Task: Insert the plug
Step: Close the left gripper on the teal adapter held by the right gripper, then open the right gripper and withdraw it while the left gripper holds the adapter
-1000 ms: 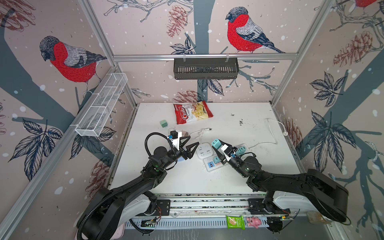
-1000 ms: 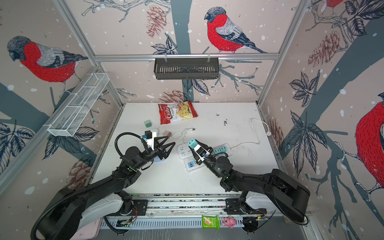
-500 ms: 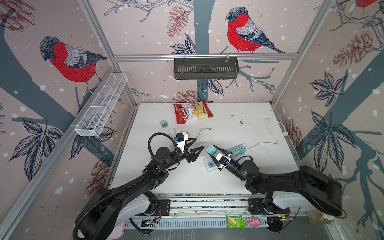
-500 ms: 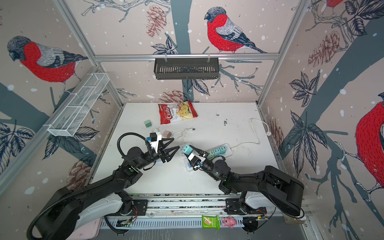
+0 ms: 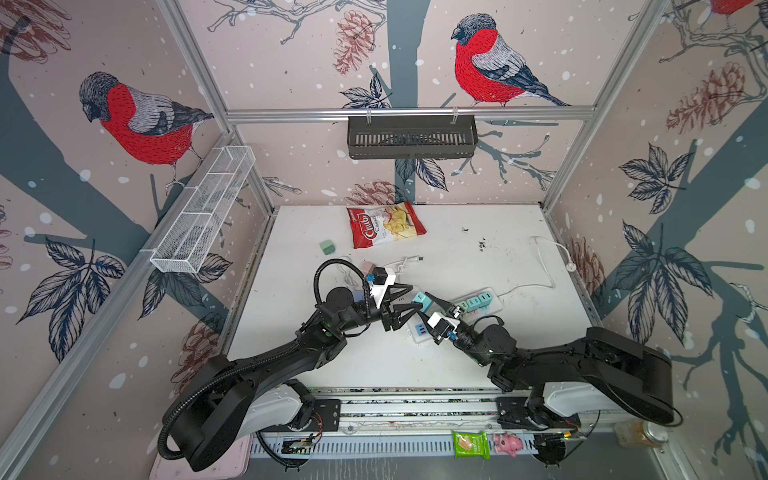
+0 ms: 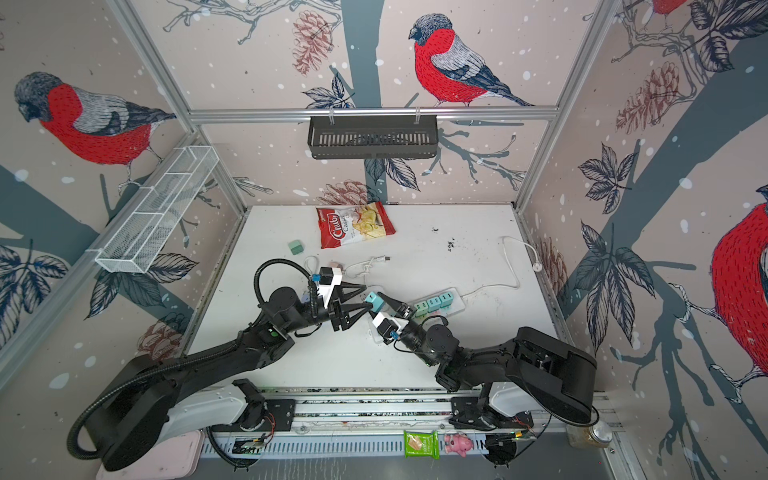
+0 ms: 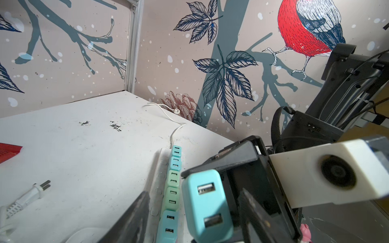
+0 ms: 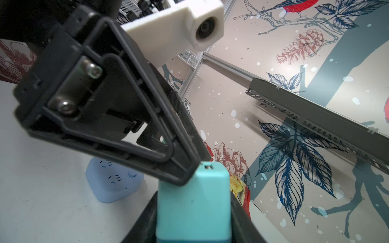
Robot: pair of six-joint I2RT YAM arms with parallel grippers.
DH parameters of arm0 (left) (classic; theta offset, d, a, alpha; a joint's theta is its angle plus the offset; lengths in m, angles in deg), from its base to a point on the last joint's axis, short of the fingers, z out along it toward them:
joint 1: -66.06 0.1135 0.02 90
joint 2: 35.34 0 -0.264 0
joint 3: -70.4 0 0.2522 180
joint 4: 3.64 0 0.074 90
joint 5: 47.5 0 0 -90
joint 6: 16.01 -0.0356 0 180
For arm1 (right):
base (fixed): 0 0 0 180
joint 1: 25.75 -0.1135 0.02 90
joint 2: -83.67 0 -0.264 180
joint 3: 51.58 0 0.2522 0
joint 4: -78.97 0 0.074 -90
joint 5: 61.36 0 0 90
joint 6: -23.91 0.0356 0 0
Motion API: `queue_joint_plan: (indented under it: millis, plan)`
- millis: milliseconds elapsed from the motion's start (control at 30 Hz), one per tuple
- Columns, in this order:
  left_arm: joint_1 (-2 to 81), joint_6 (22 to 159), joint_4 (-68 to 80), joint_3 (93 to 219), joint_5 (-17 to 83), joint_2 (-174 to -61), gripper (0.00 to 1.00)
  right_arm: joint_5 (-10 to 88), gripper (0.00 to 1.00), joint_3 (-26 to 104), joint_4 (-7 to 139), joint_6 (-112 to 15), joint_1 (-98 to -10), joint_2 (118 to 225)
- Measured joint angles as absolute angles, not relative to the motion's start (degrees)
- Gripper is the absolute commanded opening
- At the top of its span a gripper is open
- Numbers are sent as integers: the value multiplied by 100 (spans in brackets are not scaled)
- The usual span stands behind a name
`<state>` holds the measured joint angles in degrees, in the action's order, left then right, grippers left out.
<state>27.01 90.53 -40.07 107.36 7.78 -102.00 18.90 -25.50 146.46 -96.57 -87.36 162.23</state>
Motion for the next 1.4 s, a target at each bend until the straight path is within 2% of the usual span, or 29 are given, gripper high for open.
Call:
queue_joint_plan:
  millis: [400,733,933,1100,1167,1200,1267,1400]
  plan:
    - [2546,8863,-3773,10955,760,-10421,50,1595,0,-2563,14989,-9923,-8911,16450]
    - [2345,8701,-3411,11208,791,-10608,46,1357,0,-2539,15168,-10076,-9018,16662]
    - [2277,8531,-3286,11315,933,-10722,39,1241,1,-2539,15260,-10076,-9022,16708]
    - [2272,8537,-3273,11333,994,-10744,31,1195,1,-2539,15258,-10100,-9011,16713]
    - [2270,8603,-3258,11335,1069,-10744,19,1176,1,-2539,15247,-10161,-8998,16713]
    - [2270,8618,-3251,11335,1082,-10744,12,1176,6,-2539,15245,-10185,-8991,16721]
    - [2270,8620,-3223,11335,1101,-10744,1,1174,33,-2539,15249,-10205,-8987,16743]
    - [2270,8563,-3150,11355,1095,-10744,0,1134,59,-2548,15369,-10148,-8987,16833]
